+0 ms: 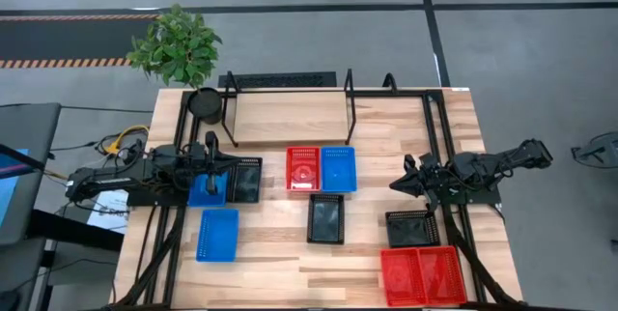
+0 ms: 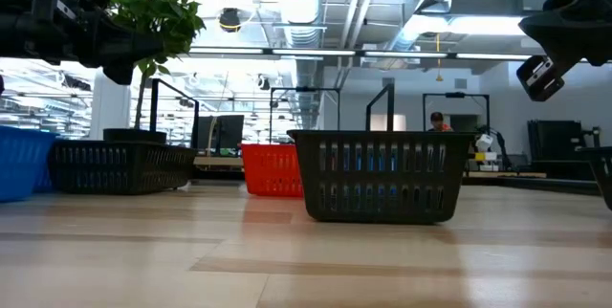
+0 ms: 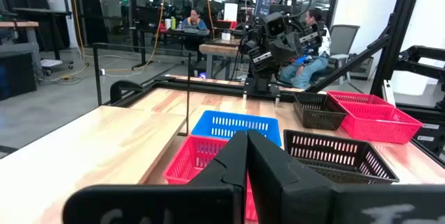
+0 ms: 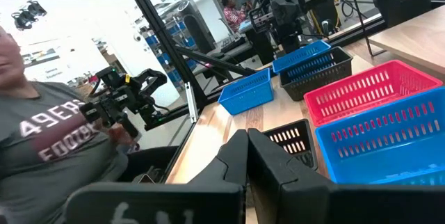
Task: Stack baskets on shelf by color
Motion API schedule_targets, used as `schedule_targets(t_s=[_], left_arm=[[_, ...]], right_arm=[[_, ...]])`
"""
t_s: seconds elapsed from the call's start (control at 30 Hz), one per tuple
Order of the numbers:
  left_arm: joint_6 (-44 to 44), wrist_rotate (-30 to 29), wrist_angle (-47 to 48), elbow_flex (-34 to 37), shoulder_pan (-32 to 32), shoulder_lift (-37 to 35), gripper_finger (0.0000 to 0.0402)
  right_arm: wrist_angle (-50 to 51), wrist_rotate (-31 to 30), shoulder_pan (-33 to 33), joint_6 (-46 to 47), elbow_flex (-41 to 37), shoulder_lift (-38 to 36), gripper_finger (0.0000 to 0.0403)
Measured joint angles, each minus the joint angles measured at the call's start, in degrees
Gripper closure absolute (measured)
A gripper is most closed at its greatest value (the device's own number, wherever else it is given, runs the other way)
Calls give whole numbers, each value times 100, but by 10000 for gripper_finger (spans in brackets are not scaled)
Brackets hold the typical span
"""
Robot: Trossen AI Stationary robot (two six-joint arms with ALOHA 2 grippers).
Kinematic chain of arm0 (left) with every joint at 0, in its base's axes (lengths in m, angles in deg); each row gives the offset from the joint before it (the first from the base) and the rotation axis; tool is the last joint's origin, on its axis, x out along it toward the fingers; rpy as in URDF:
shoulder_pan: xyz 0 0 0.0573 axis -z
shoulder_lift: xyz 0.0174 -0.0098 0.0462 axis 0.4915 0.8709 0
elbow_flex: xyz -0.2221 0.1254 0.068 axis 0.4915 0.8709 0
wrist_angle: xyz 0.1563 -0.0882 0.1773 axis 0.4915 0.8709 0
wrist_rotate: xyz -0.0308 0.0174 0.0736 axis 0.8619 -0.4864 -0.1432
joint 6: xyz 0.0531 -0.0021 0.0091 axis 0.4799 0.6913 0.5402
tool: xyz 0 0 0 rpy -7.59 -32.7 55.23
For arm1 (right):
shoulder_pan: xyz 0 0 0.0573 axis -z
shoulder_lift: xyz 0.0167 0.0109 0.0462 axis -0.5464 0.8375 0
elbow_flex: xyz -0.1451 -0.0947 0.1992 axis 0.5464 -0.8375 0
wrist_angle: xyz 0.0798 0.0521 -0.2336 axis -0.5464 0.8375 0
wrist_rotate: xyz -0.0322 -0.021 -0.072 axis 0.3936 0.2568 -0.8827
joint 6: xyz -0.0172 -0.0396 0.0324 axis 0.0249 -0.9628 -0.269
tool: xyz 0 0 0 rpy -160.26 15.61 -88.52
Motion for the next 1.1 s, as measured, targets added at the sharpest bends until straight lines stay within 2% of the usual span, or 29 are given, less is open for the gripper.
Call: schedule_targets(t_s=[0.13,0.2,0.53,0.6,0.73,0.97,1.1], left_arm=[[1265,-267,-58,1,2,0,401],[1604,-274,-58,0,-1,2,401],[1565,-292,-58,1,-1,0,401],[1151,-234,-55,0,2,1,401],[-253,-193,-54,1,2,2,401],[-1924,-530,-106,0,-1,2,401],[-2174,-593,-113,1,-1,2,401]], right_arm=[[0,0,-1,1,1,1,369],[0,1,0,1,2,1,369],[-14,-66,11,-76,0,2,369],[-88,-303,11,-2,0,2,369],[-274,-384,13,976,2,0,369],[-310,-882,11,1053,0,2,369],[-316,-1004,11,1011,1,2,369]])
